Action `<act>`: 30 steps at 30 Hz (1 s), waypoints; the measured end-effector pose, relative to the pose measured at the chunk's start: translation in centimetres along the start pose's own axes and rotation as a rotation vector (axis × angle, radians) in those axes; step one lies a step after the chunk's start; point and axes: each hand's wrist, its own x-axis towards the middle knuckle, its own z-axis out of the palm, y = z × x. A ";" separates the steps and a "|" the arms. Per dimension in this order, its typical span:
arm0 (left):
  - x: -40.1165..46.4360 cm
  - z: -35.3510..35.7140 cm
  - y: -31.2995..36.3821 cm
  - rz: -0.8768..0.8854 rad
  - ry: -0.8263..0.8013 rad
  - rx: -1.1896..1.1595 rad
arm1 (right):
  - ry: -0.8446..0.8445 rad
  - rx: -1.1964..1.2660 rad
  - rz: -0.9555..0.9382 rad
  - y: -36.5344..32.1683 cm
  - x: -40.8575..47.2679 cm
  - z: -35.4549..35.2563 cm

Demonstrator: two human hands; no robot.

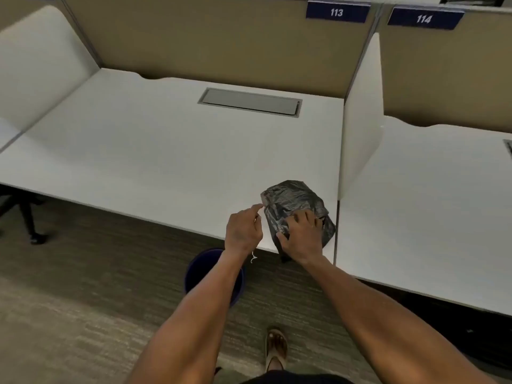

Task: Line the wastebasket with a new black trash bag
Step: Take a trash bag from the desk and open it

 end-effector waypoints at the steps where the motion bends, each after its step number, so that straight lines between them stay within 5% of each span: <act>1: 0.1 0.2 -0.3 -0.009 -0.001 -0.009 | -0.026 -0.007 -0.002 -0.1 0.0 0.2; 9: -0.4 1.7 -0.7 -0.203 -0.164 -0.150 | -0.014 0.109 -0.006 0.4 1.0 2.5; 14: -1.0 2.3 -0.4 -0.513 -0.053 -0.466 | 0.129 0.648 0.080 -0.1 0.8 0.6; 19: -1.3 1.8 -1.4 -0.749 -0.043 -0.747 | -0.014 1.062 0.207 0.4 -0.7 -1.8; 30: -1.4 -0.1 -2.0 -0.716 -0.351 -0.932 | -0.156 1.587 0.217 0.2 -2.6 -4.2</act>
